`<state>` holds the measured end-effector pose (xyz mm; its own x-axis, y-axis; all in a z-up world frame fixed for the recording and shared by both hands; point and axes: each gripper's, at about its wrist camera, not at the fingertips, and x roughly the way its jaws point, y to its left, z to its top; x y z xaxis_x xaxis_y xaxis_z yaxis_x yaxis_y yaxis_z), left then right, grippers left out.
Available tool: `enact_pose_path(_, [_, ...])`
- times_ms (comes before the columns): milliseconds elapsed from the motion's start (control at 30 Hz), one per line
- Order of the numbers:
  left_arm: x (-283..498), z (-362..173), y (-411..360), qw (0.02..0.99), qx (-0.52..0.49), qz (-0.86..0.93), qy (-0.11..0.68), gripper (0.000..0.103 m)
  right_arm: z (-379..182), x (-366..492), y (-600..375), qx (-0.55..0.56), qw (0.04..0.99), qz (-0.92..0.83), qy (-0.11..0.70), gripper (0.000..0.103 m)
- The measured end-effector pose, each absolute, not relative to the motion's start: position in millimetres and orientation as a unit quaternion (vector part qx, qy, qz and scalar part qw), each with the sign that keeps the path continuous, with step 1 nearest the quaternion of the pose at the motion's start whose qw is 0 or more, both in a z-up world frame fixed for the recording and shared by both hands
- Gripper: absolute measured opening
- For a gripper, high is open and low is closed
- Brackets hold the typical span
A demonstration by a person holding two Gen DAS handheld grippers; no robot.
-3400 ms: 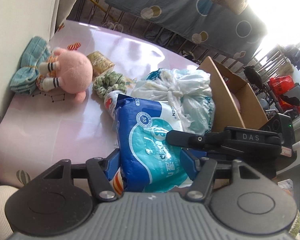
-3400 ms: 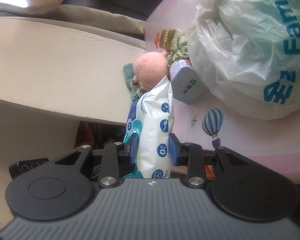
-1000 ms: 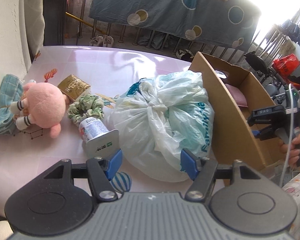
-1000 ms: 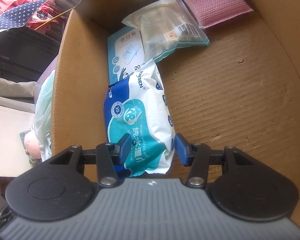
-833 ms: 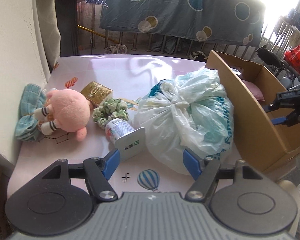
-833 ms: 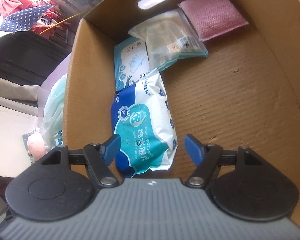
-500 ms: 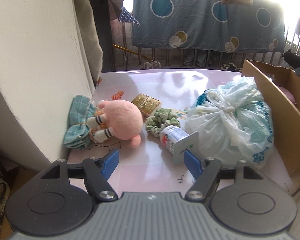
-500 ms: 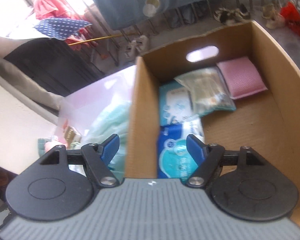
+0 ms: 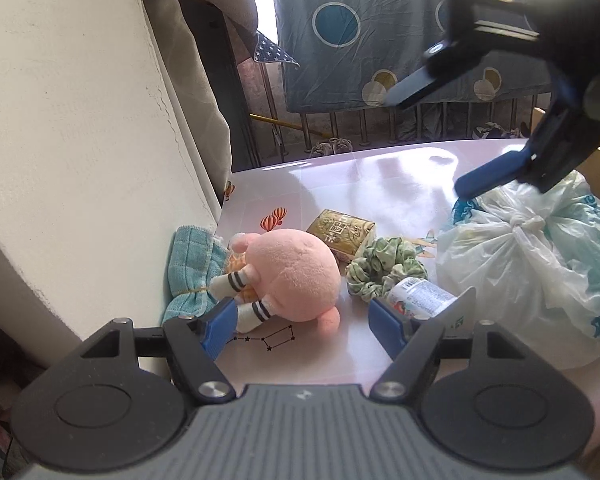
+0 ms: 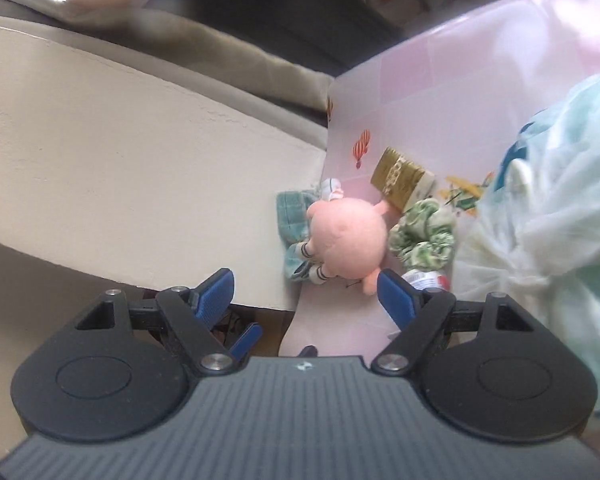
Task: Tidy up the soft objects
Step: 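Lower the right gripper onto the pink plush pig and close it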
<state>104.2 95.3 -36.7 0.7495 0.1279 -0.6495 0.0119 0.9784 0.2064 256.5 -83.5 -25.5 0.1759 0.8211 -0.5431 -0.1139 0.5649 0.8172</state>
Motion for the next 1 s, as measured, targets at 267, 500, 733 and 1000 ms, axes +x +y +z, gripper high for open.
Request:
enact_pose_path(267, [155.4, -61.4, 100.7, 0.922, 0.095, 0.03, 0.374, 0.073, -89.5, 309.8, -4.3, 0.323, 0.669, 0.3, 0.599, 0.079])
enact_pose_path(500, [186.6, -84.9, 99.1, 0.902, 0.117, 0.042, 0.413, 0.073, -126.9, 331.3, 22.4, 0.309, 0.661, 0.28, 0.624, 0.08])
enact_pose_path(733, [200.6, -98.3, 98.6, 0.891, 0.123, 0.058, 0.433, 0.076, -132.8, 330.4, 15.8, 0.339, 0.635, 0.301, 0.626, 0.082])
enact_pose_path(1000, [202.5, -95.5, 107.6, 0.893, 0.096, 0.06, 0.435, 0.066, -128.0, 327.8, -4.4, 0.374, 0.629, 0.302, 0.611, 0.082])
